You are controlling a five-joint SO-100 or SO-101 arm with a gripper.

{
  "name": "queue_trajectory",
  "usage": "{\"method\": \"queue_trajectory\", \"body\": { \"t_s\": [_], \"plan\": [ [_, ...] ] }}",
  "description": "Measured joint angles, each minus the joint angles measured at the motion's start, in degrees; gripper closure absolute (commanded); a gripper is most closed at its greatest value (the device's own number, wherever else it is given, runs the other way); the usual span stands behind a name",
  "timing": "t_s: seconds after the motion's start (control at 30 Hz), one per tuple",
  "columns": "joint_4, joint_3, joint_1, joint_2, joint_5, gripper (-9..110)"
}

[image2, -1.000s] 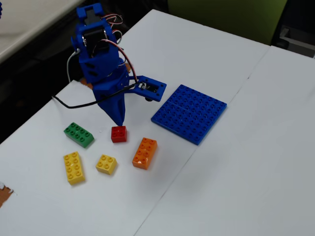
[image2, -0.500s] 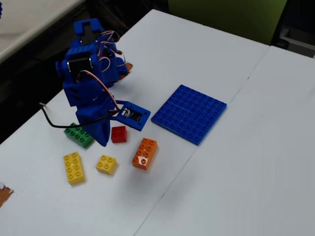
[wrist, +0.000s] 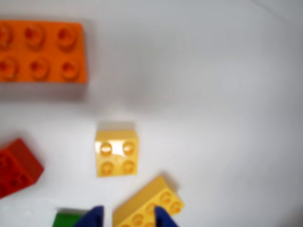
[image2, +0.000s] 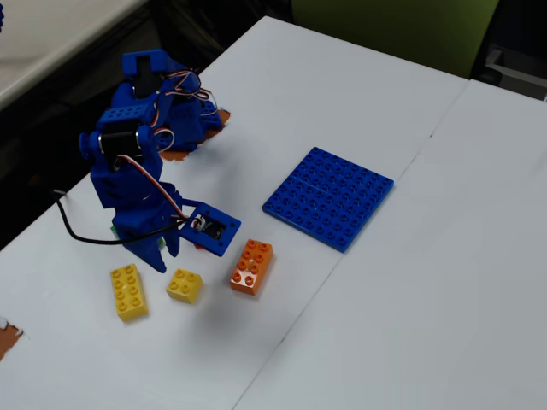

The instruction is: Pick up the 2x2 yellow block and go up the 8x8 blue block.

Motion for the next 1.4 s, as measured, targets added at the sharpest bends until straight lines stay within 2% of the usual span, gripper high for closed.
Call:
{"method": "queue_trajectory", "body": {
  "t_s": [0.9, 1.4],
  "plan": [
    [-4.92, -6.06, 1.32, -14.5, -1.58, 75],
    [-3.6, -8.44, 0.79, -18.72, 1.14, 79]
  ]
}}
